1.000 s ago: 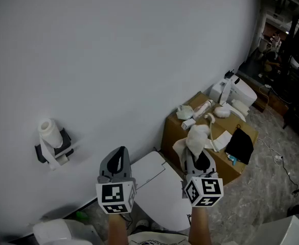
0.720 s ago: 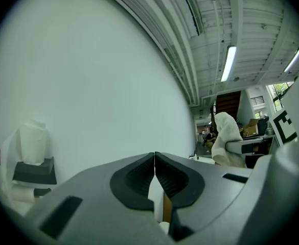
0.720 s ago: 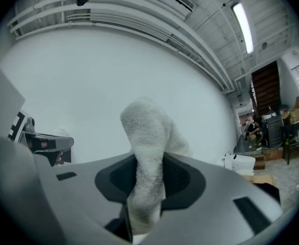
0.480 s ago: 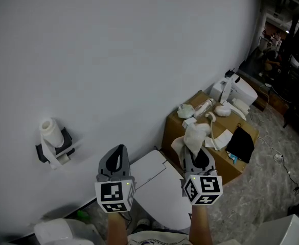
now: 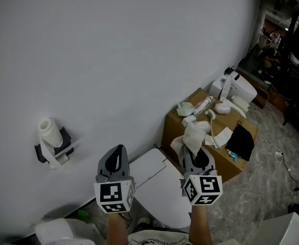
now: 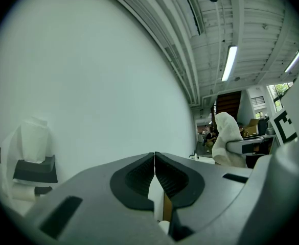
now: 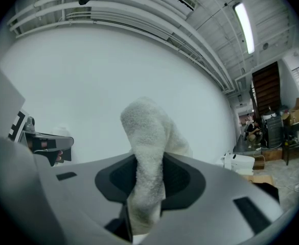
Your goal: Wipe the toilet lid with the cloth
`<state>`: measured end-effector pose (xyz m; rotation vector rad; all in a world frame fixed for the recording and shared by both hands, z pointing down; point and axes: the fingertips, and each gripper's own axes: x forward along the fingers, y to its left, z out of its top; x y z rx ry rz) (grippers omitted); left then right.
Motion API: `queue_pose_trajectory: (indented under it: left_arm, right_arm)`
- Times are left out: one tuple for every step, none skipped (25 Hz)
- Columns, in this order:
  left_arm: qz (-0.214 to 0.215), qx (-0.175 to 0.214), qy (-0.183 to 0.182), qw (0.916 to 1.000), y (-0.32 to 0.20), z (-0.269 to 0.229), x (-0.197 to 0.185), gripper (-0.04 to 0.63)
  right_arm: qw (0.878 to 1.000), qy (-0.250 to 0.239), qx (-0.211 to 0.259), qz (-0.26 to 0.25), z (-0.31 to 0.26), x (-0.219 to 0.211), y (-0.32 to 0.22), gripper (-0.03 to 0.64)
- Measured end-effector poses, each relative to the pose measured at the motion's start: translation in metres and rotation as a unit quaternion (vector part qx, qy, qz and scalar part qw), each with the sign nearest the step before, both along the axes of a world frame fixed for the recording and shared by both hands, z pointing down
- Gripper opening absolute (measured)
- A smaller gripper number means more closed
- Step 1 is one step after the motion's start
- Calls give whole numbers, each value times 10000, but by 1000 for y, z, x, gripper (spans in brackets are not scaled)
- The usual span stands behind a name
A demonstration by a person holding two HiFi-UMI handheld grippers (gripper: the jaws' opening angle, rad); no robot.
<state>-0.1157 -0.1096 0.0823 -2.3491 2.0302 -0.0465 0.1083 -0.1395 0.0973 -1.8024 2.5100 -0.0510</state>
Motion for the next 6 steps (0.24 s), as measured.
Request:
queue_pose_trajectory:
  left_arm:
    - [4,-5,1,10000,0,0,1,9]
    - [9,-9,2,10000,-1,1,1,9]
    - [14,-12,3,10000,-1,1,2,9]
    - [18,-14,3,10000,-1,1,3,9]
    - [21,-14,1,10000,-2,2,3,9]
    - [24,-15,-2,10000,-2,2,3,9]
  right_arm:
    - [10000,0,-5,4,0,1,0,106]
    - [10000,1,-9,7,0,1,-1,106]
    - [10000,3,-11,11,0,2,-1,106]
    - [10000,4,-10,15,1,2,-2,106]
    - [10000,4,-7,19,1,3,-2,106]
    - [10000,3,-3,23,1,3,-2,106]
